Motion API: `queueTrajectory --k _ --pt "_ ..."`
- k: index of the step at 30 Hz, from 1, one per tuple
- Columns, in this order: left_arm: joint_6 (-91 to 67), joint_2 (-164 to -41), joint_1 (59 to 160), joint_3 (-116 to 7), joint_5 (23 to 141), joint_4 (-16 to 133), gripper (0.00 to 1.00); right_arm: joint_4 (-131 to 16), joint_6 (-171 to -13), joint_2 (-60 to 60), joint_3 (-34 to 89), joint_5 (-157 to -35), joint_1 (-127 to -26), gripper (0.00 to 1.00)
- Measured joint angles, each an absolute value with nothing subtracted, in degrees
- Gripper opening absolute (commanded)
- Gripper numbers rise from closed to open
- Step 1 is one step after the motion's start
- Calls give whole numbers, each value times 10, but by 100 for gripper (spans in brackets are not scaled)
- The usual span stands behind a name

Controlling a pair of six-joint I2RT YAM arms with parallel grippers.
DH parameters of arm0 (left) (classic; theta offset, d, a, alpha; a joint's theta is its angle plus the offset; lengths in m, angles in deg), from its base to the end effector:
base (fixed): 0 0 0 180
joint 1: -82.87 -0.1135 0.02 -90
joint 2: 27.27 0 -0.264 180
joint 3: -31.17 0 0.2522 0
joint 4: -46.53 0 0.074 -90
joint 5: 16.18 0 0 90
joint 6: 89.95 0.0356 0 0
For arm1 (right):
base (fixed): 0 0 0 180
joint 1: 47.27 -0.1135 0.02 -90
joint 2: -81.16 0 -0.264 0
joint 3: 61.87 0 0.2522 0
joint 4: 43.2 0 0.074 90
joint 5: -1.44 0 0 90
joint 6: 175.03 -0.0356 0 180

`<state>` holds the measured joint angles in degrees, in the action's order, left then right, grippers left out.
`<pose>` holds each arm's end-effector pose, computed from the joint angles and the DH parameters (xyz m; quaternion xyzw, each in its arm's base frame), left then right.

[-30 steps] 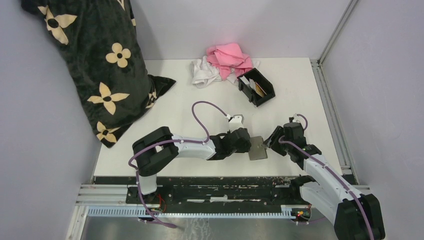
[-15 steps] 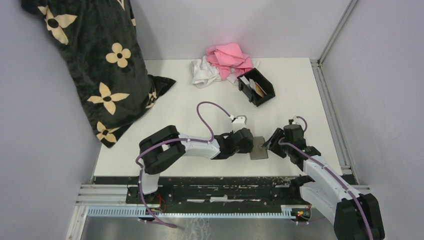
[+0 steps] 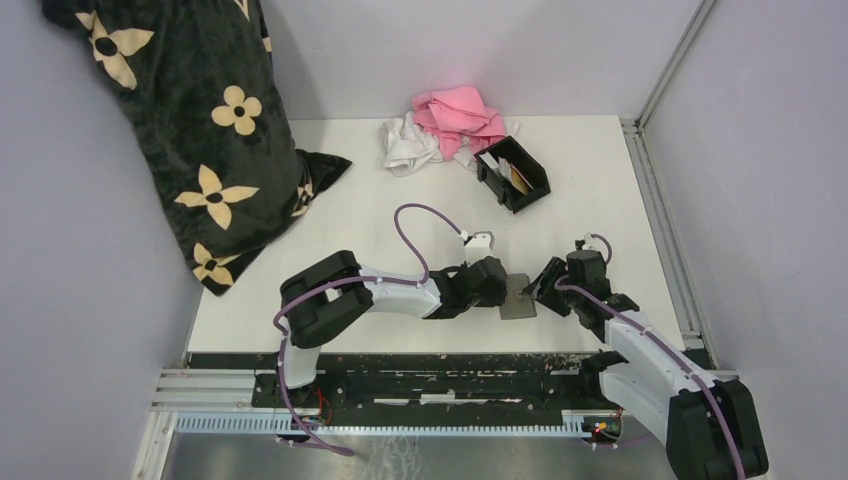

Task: Put the credit cards into the card holder
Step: Close the card holder at the center of the board.

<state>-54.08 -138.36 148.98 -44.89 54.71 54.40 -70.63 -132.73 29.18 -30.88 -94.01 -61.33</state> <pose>0.1728 -0.3613 0.1418 0.0284 0.9060 -0.2658 0.3282 0.1597 0.0435 0.1493 0.2541 0.8988 0.2201 0.2815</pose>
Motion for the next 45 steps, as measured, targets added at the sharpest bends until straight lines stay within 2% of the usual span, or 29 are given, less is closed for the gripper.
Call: queueTrajectory --k 45 --pt "-541 -1393 1492 -460 546 543 41 -644 -1328 259 -319 -963 -607 54"
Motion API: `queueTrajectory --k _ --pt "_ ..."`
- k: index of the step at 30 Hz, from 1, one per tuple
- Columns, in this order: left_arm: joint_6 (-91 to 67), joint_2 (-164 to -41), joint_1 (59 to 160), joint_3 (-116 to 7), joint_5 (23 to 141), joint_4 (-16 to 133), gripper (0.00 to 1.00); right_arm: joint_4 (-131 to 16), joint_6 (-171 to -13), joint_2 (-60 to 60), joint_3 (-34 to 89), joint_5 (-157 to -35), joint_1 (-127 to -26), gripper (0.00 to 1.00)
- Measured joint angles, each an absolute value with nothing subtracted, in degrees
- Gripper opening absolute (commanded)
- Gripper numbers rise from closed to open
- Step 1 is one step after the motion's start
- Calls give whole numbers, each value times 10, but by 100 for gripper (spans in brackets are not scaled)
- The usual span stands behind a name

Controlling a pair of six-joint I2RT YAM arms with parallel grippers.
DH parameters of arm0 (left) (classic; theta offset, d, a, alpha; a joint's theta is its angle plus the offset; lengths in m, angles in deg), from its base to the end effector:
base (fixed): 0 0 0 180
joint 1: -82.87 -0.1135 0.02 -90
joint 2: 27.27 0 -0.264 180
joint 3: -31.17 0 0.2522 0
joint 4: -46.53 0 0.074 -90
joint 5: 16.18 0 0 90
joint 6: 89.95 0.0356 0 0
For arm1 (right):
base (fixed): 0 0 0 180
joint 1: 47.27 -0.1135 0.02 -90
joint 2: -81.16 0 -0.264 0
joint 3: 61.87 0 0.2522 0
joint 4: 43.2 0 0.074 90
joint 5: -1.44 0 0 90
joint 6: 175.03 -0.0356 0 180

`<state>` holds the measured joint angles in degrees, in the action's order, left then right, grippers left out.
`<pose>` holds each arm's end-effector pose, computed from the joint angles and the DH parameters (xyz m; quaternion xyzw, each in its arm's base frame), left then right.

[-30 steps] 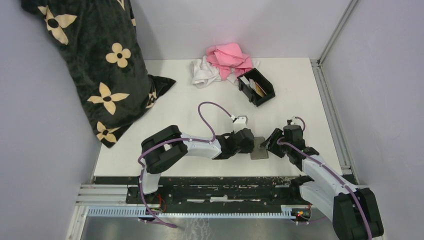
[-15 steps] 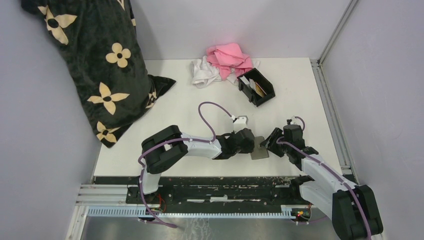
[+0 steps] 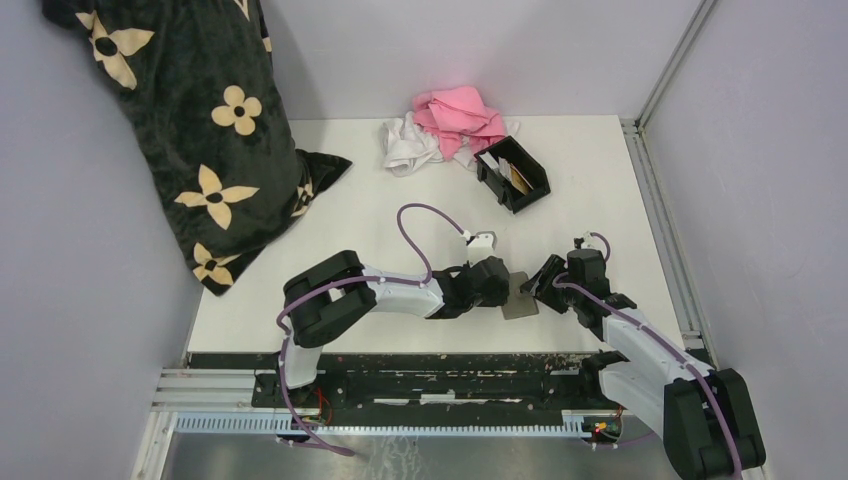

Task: Put the credit cards into the card holder
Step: Close the card holder at the center of the board.

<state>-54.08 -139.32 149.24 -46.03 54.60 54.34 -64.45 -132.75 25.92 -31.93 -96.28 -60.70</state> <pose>0.1732 -0.3665 0.1412 0.0296 0.9050 -0.2678 0.3292 0.1668 0.0447 0.1433 0.2494 0.8930 0.2417 0.2862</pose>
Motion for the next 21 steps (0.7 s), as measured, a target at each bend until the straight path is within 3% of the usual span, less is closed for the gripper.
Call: queueTrajectory --k 21 --pt "-541 -1398 1493 -468 543 547 42 -634 -1331 251 -320 -959 -607 54"
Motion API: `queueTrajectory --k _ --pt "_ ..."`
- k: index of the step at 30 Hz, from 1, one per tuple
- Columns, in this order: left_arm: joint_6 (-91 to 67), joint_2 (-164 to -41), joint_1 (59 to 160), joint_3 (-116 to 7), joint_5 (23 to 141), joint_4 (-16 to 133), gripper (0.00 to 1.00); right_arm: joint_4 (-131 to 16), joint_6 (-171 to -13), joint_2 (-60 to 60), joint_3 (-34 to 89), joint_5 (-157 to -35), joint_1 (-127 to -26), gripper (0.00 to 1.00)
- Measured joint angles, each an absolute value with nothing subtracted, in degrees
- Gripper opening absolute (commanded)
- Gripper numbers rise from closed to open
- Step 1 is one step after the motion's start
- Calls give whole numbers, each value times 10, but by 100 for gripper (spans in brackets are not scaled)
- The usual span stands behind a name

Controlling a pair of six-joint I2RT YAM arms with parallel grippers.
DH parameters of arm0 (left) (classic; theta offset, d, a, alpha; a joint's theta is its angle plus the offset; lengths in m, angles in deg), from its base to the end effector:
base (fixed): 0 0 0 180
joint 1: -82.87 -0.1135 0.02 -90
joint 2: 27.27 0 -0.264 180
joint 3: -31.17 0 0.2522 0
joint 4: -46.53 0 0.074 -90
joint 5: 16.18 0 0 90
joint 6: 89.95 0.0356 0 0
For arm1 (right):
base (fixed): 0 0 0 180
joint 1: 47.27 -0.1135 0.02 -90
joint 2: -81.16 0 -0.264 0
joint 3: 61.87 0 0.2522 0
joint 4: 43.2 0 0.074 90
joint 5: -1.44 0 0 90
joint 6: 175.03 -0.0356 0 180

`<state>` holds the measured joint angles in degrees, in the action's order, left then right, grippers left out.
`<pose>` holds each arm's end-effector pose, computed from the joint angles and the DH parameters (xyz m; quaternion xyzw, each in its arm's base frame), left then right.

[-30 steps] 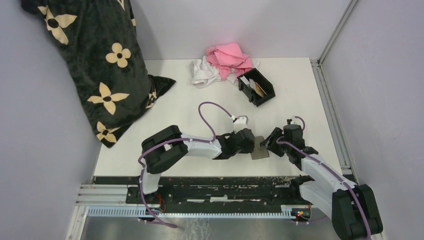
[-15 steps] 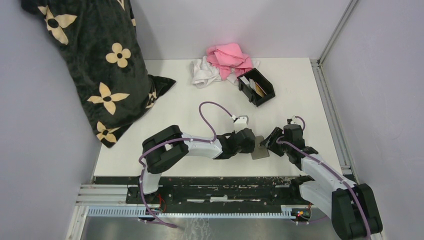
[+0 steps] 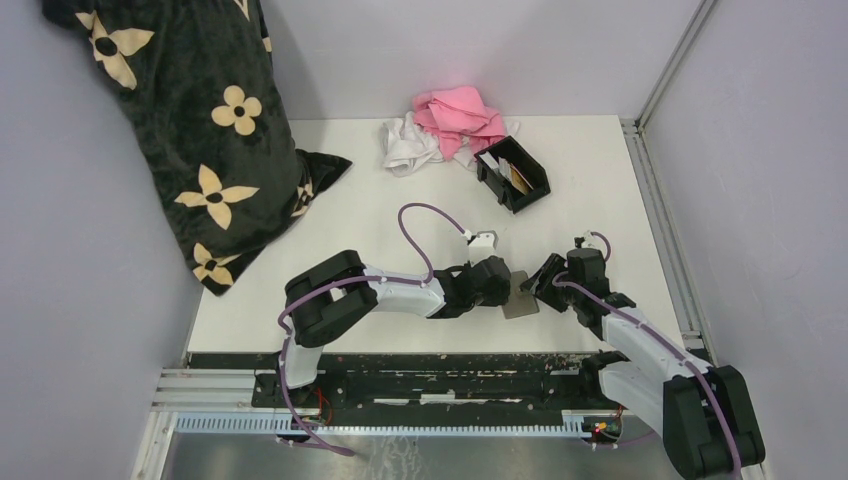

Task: Put the credit cards into the card holder
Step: Close the card holder at the center of the board.

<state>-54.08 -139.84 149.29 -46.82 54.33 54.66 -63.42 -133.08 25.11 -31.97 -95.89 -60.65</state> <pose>0.1741 -0.3692 0.1412 0.0291 0.9049 -0.2664 0.3306 0.1686 0.0448 0.1422 0.2534 0.8915 0.2404 0.2885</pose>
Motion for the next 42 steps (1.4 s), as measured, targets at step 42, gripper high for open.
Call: queueTrajectory --k 42 --pt "-541 -1390 1488 -463 512 567 43 -535 -1406 211 -340 -729 -781 48"
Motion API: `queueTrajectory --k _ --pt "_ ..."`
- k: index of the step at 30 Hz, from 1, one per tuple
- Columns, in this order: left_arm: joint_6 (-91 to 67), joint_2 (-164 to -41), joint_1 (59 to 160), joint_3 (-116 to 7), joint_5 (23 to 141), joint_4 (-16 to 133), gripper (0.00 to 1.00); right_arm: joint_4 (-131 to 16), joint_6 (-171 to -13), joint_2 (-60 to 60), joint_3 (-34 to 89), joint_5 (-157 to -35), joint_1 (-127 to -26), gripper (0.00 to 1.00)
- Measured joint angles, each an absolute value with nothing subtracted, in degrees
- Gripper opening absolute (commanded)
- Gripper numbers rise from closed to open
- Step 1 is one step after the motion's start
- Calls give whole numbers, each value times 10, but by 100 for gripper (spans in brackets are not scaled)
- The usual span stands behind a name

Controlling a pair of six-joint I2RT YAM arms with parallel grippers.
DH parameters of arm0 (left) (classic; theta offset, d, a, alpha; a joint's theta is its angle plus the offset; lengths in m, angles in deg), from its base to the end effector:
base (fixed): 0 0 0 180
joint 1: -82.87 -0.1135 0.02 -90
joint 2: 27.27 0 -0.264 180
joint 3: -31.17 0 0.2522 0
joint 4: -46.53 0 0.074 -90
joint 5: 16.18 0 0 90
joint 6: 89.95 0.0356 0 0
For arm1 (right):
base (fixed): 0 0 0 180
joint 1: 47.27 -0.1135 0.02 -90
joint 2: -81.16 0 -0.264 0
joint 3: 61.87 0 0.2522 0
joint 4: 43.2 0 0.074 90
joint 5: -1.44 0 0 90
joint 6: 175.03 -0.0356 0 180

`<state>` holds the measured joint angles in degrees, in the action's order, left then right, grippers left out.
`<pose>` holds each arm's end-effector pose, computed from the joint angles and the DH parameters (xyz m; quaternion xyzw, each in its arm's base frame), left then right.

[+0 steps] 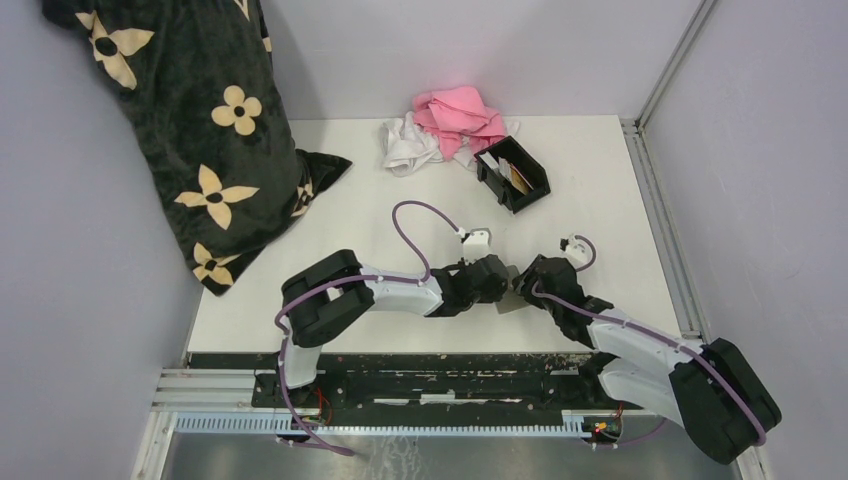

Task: Put the credit cards into the card holder
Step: Close the card holder at the center of the board.

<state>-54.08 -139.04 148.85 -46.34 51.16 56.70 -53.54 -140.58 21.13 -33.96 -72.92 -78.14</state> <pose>0.1764 -0.3622 0.1419 0.0176 0.9070 -0.2386 0.3465 0.1608 0.0849 0.1350 0.2473 0.8740 0.1826 0.3763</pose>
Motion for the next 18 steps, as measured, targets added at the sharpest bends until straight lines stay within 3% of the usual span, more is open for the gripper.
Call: queueTrajectory --k 18 --pt "-541 -1353 1460 -421 499 580 43 -411 -1443 90 -324 -599 -901 46"
